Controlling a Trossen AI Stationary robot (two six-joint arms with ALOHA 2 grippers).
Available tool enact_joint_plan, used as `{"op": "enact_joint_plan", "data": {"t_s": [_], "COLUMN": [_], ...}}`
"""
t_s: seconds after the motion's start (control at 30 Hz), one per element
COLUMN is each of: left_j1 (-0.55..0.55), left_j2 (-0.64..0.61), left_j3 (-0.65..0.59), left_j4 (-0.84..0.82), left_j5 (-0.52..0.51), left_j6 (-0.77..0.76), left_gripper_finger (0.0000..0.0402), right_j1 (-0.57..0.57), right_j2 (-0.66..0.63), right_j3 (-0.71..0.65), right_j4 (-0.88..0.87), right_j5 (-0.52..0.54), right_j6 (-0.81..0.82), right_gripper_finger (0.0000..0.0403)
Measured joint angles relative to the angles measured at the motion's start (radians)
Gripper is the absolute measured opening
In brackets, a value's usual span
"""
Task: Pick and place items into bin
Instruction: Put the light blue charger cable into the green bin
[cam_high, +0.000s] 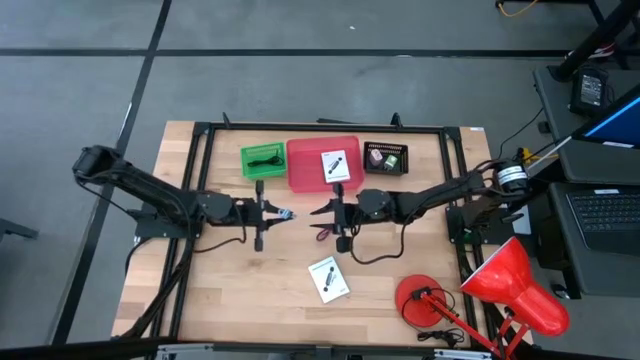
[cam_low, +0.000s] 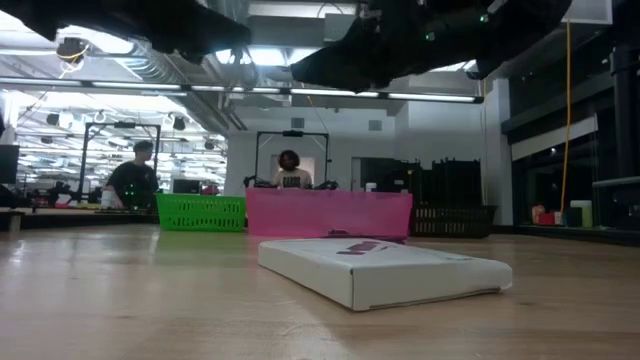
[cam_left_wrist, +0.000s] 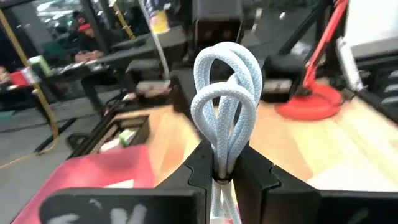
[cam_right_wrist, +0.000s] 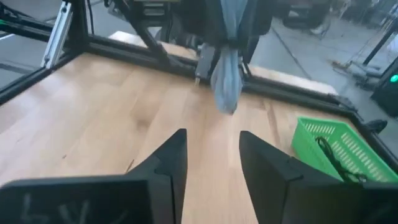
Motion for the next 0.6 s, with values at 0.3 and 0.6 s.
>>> {"op": "enact_joint_plan", "data": {"t_s": [0.3,0.6], "left_j1": [-0.042,-0.041], "left_j2": [-0.095,-0.107], "left_j3": [0.000,-0.001], "left_j4": [-0.187,-0.270], "left_j5": [-0.169,-0.271], "left_j6": [0.001,-0.027], "left_gripper_finger": [0.0034,0.0034], "right_j1": [0.011,0.017], "right_j2": [-0.121,-0.210], "right_j3": [-0.037,-0.233], "right_j4": [-0.105,0.095], "right_j5": [0.007,0.139], "right_j6": [0.047,0.077], "right_gripper_finger": [0.0105,0.0006]}}
